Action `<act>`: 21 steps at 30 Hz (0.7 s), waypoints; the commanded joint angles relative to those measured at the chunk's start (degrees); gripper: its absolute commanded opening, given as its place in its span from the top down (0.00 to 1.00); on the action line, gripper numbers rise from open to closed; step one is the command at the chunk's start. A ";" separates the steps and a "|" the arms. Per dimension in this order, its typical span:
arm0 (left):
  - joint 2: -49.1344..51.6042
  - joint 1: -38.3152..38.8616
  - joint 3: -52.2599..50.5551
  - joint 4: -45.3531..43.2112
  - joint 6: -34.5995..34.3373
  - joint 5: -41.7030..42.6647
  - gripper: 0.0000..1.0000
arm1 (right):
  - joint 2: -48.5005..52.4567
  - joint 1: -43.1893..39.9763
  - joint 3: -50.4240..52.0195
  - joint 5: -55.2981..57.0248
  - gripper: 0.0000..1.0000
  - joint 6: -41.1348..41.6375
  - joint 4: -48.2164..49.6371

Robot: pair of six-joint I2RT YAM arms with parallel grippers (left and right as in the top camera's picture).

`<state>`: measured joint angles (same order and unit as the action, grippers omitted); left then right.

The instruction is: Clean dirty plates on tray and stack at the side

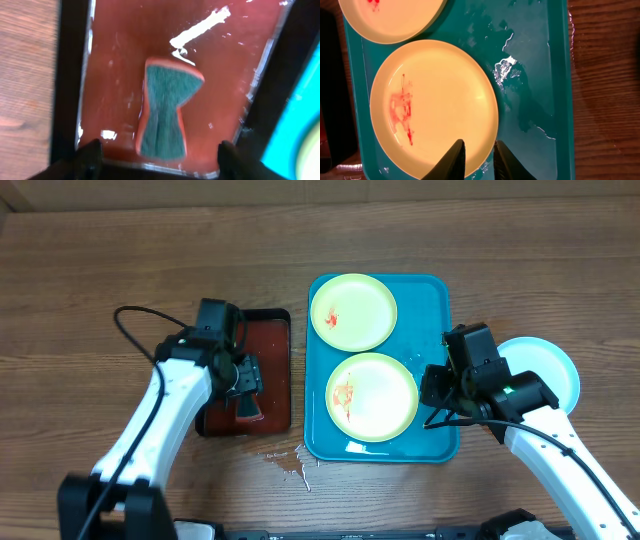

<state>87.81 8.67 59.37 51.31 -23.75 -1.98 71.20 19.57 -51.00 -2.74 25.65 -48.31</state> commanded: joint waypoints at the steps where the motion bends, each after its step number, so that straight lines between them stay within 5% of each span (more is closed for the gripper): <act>1: 6.25 0.39 -0.42 -2.34 2.95 0.15 0.34 | -0.24 -0.07 -0.79 -0.37 0.79 -0.37 0.09; 5: 12.57 0.39 -0.42 -2.49 4.09 3.93 0.47 | -0.24 -0.07 -0.76 -0.39 0.79 -0.35 -0.37; 12: 15.45 0.37 -0.24 -2.97 4.02 3.93 0.96 | -0.17 -0.09 -0.76 -0.33 0.80 -0.37 -1.42; 21: 12.13 0.37 7.72 5.25 4.33 3.85 0.96 | -0.15 -0.09 -0.76 9.75 0.86 4.26 -2.32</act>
<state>102.65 8.67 62.76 55.00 -20.38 1.45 71.22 19.59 -51.00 0.45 26.44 -50.39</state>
